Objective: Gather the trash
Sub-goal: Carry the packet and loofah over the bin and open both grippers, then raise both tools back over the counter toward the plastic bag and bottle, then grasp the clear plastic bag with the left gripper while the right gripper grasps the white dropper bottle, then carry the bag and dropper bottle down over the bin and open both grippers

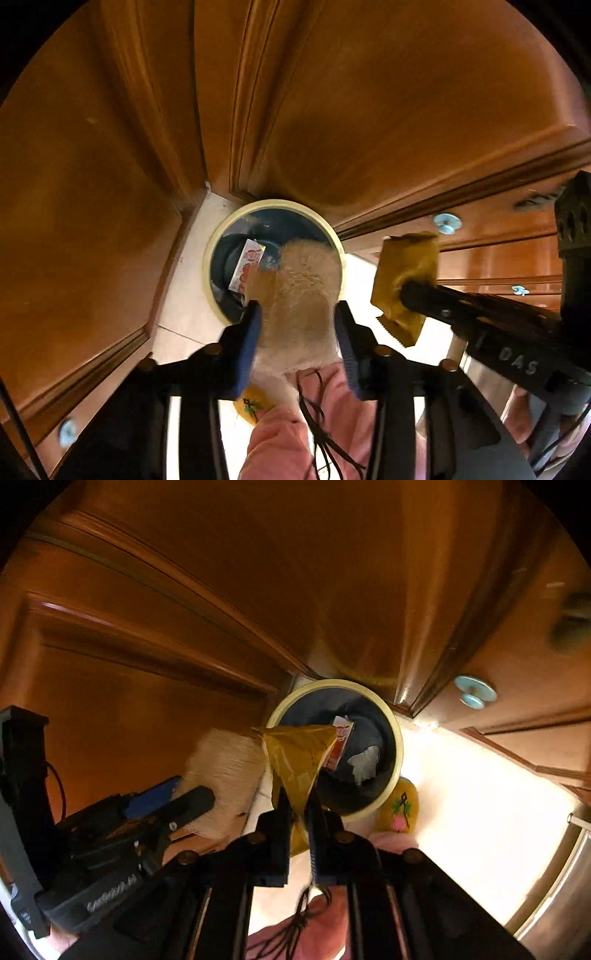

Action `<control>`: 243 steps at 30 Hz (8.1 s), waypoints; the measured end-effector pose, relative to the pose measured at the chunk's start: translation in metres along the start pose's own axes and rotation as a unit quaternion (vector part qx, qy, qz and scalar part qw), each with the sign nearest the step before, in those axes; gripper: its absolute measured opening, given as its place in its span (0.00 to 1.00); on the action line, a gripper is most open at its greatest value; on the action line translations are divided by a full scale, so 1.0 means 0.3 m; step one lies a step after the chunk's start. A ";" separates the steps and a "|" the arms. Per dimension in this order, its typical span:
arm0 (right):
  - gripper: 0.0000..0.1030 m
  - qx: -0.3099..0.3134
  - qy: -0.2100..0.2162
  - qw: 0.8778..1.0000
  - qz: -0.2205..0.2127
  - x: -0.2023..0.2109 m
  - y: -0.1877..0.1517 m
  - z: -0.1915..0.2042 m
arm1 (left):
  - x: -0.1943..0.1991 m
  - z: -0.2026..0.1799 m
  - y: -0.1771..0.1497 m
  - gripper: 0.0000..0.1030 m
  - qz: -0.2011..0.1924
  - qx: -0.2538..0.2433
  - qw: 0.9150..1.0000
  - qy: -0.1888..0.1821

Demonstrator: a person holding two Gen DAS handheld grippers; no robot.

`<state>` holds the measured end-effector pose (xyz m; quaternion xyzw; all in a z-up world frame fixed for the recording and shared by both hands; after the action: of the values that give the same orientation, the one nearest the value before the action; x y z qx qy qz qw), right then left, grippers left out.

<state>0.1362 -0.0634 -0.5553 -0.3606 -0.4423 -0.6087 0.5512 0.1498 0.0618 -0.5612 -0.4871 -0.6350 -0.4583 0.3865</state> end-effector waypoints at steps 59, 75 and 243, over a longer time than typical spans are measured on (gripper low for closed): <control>0.39 -0.029 -0.032 0.968 -0.249 1.420 0.734 0.010 | 1.089 -0.539 0.838 0.81 -0.213 -0.118 0.970 0.003; 0.25 -0.081 -0.024 0.979 -0.184 1.180 0.944 -0.146 | 0.836 -0.623 0.962 0.81 -0.143 -0.168 0.975 0.017; 0.45 0.004 -0.005 1.000 -0.031 0.045 -0.021 -0.096 | -0.036 -0.055 -0.044 0.74 0.004 -0.054 0.998 0.026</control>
<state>0.1297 -0.0951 -0.5536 -0.3476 -0.4583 -0.6217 0.5315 0.1402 0.0418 -0.5693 -0.4980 -0.5968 -0.5029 0.3780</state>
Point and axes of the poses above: each gripper's, at about its wrist camera, not at the fingertips, and x roughly against the way its jaws point, z to its left, y to its top, the point moved 7 cm from there along -x, roughly the way its jaws point, and after that the axes turned 7 degrees about -z, right-handed, at the moved point
